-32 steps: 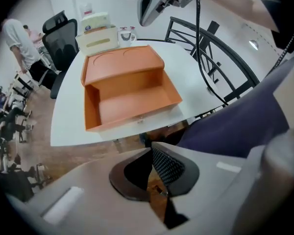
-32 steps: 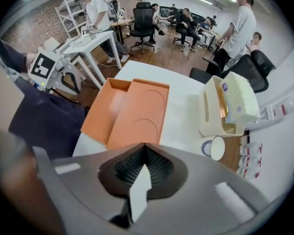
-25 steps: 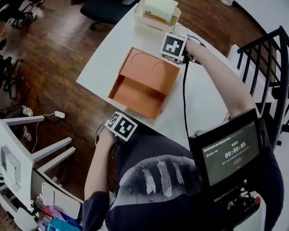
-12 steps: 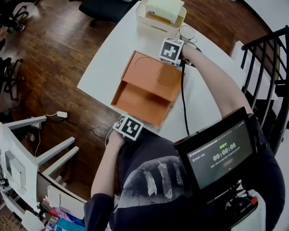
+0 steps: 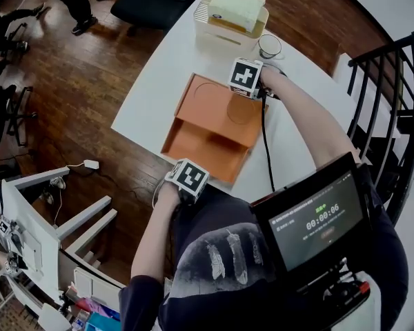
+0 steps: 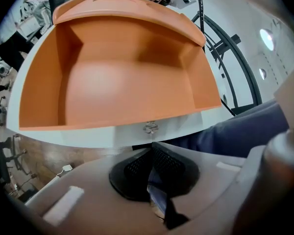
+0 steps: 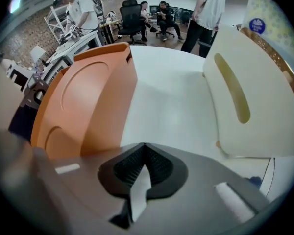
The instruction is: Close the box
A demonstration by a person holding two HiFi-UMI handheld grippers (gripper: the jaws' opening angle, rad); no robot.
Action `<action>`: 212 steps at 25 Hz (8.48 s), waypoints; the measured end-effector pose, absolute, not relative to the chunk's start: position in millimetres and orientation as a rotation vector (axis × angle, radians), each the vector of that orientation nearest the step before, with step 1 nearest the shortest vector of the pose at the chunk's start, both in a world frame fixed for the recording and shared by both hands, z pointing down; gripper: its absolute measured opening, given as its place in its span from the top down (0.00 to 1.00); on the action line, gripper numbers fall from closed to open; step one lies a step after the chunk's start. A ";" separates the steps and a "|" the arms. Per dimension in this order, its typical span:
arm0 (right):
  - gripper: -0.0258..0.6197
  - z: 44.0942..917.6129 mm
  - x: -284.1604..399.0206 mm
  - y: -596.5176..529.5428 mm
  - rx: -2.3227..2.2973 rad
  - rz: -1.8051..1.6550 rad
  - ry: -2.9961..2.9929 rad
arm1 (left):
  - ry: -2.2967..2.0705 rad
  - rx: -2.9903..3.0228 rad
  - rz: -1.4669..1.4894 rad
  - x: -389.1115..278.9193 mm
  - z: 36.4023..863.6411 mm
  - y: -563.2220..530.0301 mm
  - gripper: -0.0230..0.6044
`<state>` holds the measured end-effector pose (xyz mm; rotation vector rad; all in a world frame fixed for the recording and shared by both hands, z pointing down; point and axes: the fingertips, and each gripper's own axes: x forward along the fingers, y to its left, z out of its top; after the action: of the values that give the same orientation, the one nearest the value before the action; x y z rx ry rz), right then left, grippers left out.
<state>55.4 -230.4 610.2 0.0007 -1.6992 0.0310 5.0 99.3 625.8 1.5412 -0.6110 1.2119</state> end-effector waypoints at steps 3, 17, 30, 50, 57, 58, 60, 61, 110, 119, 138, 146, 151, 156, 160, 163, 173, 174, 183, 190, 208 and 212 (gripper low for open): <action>0.96 613.2 57.2 -230.9 -0.003 0.037 -1.692 | -0.565 1.500 1.194 3.8 623.2 99.2 0.94; 0.96 618.6 58.5 -229.5 -0.010 0.049 -1.696 | -0.517 1.502 1.047 12.1 610.1 67.6 0.94; 0.96 616.7 58.1 -228.3 0.007 0.068 -1.692 | -0.491 1.531 0.981 19.7 607.4 56.2 0.94; 0.95 619.0 64.2 -236.5 -0.020 0.136 -1.692 | -0.438 1.530 0.918 28.7 606.6 40.5 0.94; 0.95 619.2 61.1 -233.8 -0.019 0.157 -1.692 | -0.456 1.543 0.870 29.5 603.5 27.6 0.94; 0.95 618.9 61.0 -233.9 -0.020 0.159 -1.694 | -0.456 1.544 0.873 29.7 602.9 26.3 0.94; 0.95 618.7 61.2 -234.0 -0.018 0.171 -1.700 | -0.454 1.544 0.879 29.7 602.5 25.7 0.94; 0.95 618.8 61.6 -234.3 -0.017 0.179 -1.703 | -0.452 1.544 0.880 29.9 602.6 25.4 0.94; 0.95 617.7 59.2 -229.5 -0.022 0.188 -1.673 | -0.471 1.593 0.911 32.4 598.1 -3.8 0.94; 0.95 617.4 58.1 -226.6 -0.046 0.168 -1.651 | -0.476 1.601 0.920 32.7 597.2 -7.2 0.94; 0.95 616.3 59.0 -228.1 -0.039 0.194 -1.660 | -0.486 1.613 0.922 35.4 592.5 -18.2 0.94; 0.95 614.7 58.5 -225.7 -0.045 0.185 -1.641 | -0.488 1.624 0.923 35.8 589.2 -20.9 0.94; 0.95 615.3 58.8 -226.9 -0.050 0.189 -1.640 | -0.482 1.629 0.925 37.0 589.2 -23.9 0.94; 0.95 614.4 58.0 -225.9 -0.041 0.193 -1.645 | -0.482 1.639 0.925 37.9 587.1 -27.2 0.94; 0.95 615.4 59.3 -226.4 -0.037 0.197 -1.644 | -0.480 1.642 0.920 38.7 586.1 -29.9 0.94; 0.95 616.4 59.4 -227.4 -0.039 0.201 -1.646 | -0.487 1.641 0.919 38.2 587.7 -32.5 0.94; 0.95 615.3 58.1 -226.7 -0.042 0.203 -1.648 | -0.507 1.650 0.902 38.4 587.2 -41.2 0.94; 0.95 615.2 58.1 -227.0 -0.041 0.201 -1.648 | -0.508 1.651 0.899 38.7 587.2 -42.7 0.94; 0.95 616.5 59.1 -227.6 -0.046 0.201 -1.627 | -0.516 1.658 0.892 40.7 588.8 -46.9 0.94; 0.95 615.6 58.2 -225.9 -0.031 0.231 -1.647 | -0.559 1.669 0.921 34.0 589.5 -54.0 0.94; 0.95 615.4 59.7 -229.4 -0.003 0.244 -1.674 | -0.502 1.662 0.960 31.4 577.9 -35.4 0.94; 0.95 616.2 62.5 -231.6 -0.001 0.247 -1.670 | -0.518 1.662 0.971 29.3 574.5 -29.8 0.94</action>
<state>62.5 -231.6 616.2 -0.0006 -1.6695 0.2473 29.3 -29.8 574.5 1.6623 -0.5175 0.9713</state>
